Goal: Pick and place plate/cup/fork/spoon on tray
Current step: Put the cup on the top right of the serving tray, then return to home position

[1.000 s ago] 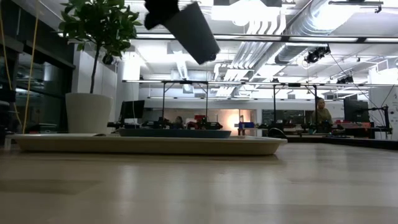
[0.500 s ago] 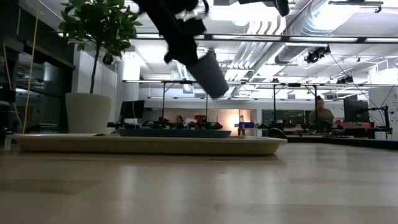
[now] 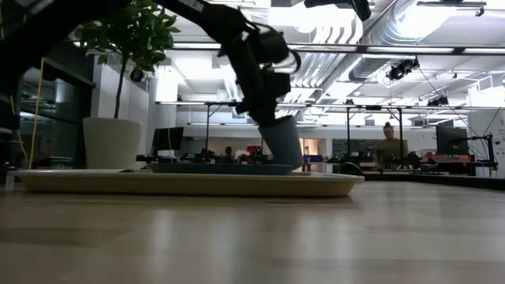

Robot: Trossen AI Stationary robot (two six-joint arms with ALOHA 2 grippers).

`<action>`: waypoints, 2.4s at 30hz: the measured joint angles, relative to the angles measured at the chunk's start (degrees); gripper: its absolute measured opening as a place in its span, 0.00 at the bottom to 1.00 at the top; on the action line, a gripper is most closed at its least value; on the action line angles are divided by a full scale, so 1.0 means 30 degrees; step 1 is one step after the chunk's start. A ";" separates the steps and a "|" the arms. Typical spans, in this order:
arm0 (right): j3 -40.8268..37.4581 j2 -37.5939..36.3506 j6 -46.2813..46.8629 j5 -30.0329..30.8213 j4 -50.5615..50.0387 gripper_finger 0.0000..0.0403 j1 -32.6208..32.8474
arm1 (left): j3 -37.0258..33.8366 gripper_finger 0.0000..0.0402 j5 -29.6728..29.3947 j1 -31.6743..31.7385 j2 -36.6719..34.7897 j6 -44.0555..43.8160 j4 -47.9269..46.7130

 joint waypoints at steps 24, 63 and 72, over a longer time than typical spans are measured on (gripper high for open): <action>0.0000 0.0000 -0.0855 0.0385 -0.0241 0.00 0.0000 | 0.1673 0.00 0.0282 0.0100 0.1151 0.1105 -0.3444; 0.0000 0.0000 -0.1056 0.0407 -0.0234 0.00 0.0000 | 0.2440 0.45 0.0930 0.0144 0.1151 0.1965 -0.1120; 0.0000 0.0000 -0.1335 0.0407 -0.0234 0.00 0.0000 | 0.5236 0.46 0.0903 0.0209 0.1136 0.1681 -0.2858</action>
